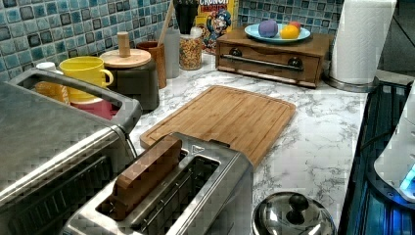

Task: Turn on the toaster.

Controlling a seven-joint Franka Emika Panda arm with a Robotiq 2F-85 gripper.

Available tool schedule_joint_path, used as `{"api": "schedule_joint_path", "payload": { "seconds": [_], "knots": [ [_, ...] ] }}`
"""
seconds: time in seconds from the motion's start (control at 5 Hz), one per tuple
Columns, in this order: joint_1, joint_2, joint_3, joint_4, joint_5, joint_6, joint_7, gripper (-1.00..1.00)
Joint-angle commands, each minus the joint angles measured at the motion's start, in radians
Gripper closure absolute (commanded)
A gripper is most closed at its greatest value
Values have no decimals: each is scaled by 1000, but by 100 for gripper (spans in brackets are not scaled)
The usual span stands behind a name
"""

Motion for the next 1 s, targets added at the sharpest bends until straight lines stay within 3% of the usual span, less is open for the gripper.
{"api": "schedule_joint_path", "payload": {
  "seconds": [0.2, 0.4, 0.6, 1.0],
  "knots": [
    [140, -124, 141, -118, 71, 32, -104, 100],
    [92, -139, 213, -152, 98, 8, -108, 100],
    [101, -157, 214, -208, 110, 50, -137, 100],
    [171, -191, 229, -305, 136, 93, -161, 100]
  ]
}}
